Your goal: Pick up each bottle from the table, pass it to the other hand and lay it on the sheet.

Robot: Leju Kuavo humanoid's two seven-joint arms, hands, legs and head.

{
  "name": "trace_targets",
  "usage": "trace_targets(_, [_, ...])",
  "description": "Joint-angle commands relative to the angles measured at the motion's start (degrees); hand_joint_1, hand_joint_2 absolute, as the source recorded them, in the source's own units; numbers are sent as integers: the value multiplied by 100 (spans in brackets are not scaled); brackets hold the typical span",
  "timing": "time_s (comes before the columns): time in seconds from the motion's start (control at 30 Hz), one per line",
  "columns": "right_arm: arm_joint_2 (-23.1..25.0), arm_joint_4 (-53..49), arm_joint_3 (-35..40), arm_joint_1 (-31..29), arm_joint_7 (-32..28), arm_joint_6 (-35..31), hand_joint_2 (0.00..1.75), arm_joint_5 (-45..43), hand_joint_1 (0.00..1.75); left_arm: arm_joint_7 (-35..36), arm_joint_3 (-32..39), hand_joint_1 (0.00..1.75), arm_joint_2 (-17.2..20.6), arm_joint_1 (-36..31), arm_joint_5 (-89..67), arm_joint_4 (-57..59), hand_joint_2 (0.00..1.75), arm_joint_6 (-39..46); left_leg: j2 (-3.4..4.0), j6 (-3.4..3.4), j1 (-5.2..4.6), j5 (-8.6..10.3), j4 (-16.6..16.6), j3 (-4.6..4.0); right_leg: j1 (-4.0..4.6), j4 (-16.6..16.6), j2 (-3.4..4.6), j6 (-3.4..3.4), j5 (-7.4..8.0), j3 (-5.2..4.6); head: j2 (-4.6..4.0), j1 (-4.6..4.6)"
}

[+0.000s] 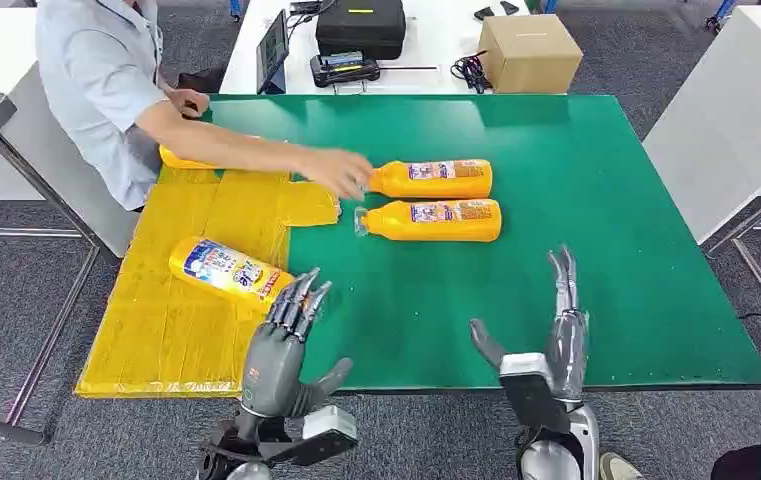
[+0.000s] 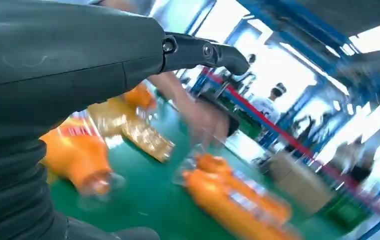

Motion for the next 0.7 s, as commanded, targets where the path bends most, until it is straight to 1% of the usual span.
trace_targets(0.03, [-395,663,10,-217,150,-494,175,656,0,-308,346,0,-366,-81,927,386,175,-82,11,-10,10,-6,-6,30,11,-13,7,-13,0,32,0,-2])
trace_targets(0.07, [-418,706,23,-238,266,-559,175,742,0,-421,351,0,-370,-40,1273,321,175,-178,12,-8,7,-4,-6,21,8,-11,8,-10,2,21,0,-2])
trace_targets(0.1, [-524,813,68,-284,526,-677,175,1172,0,-517,355,0,-376,6,1501,271,175,-200,10,-5,4,-1,-5,13,4,-8,6,-7,2,12,0,-2])
trace_targets(0.13, [-631,967,97,-356,718,-900,175,1703,0,-679,360,0,-387,77,1839,143,175,-244,17,-11,9,-9,-5,31,11,-10,12,-13,-2,30,0,-2])
trace_targets(0.17, [-676,1064,89,-415,758,-929,175,1644,0,-752,344,0,-385,108,2041,96,175,-269,14,-8,7,-5,-7,23,8,-11,10,-9,1,23,0,-2])
trace_targets(0.2, [-724,1193,59,-480,841,-1178,175,1999,0,-760,280,0,-344,110,2055,91,175,-278,22,-11,11,-10,-8,35,13,-16,17,-13,0,34,0,-4])
trace_targets(0.23, [-856,1389,148,-586,979,-1278,175,2378,0,-813,257,0,-344,123,2185,60,175,-268,22,-9,10,-8,-7,29,11,-14,17,-10,1,28,0,-2])
trace_targets(0.27, [-886,1486,141,-650,1014,-1252,175,2276,0,-863,230,0,-337,133,2321,41,175,-301,19,-5,6,-5,-6,21,7,-11,15,-7,3,19,0,-4])
trace_targets(0.3, [-934,1597,166,-705,1009,-1226,175,2264,0,-909,212,0,-331,147,2421,12,175,-311,23,-8,11,-10,-7,36,12,-16,18,-11,0,35,0,-2])
trace_targets(0.33, [-1012,1708,214,-751,1069,-1115,175,2398,0,-936,195,0,-324,155,2493,-4,175,-321,19,-6,8,-6,-5,24,9,-12,15,-8,2,23,0,-2])
trace_targets(0.37, [-1065,1892,249,-822,1155,-1149,175,2636,0,-940,165,0,-301,147,2523,-16,175,-332,26,-9,12,-13,-5,39,13,-14,20,-13,-2,38,0,-4])
trace_targets(0.4, [-1106,2107,314,-909,1241,-1118,175,2804,0,-934,176,0,-293,156,2572,-35,175,-322,22,-7,8,-7,-4,27,9,-11,17,-8,2,26,0,-4])
trace_targets(0.47, [-1130,2272,371,-981,1338,-1163,175,2998,0,-934,175,0,-273,156,2581,-49,175,-325,26,-12,14,-14,-3,44,16,-14,20,-15,-2,45,0,-2])
trace_targets(0.5, [-1166,2384,423,-1037,1501,-1071,175,3211,0,-934,178,0,-262,163,2581,-68,175,-324,28,-14,15,-15,-6,50,17,-19,21,-17,-2,52,0,-2])
trace_targets(0.53, [-1166,2384,423,-1037,1501,-1071,175,3211,0,-934,178,0,-262,163,2581,-68,175,-324,33,-14,15,-16,-4,49,17,-18,27,-18,0,49,0,-2])
trace_targets(0.57, [-1166,2384,423,-1037,1501,-1071,175,3211,0,-934,178,0,-262,163,2581,-68,175,-324,25,-9,9,-7,-6,28,11,-13,21,-10,3,27,0,-2])
trace_targets(0.7, [-1166,2384,423,-1037,1501,-1071,175,3211,0,-934,178,0,-262,163,2581,-68,175,-324,10,-9,8,-6,-3,22,10,-8,7,-11,-1,23,0,-2])
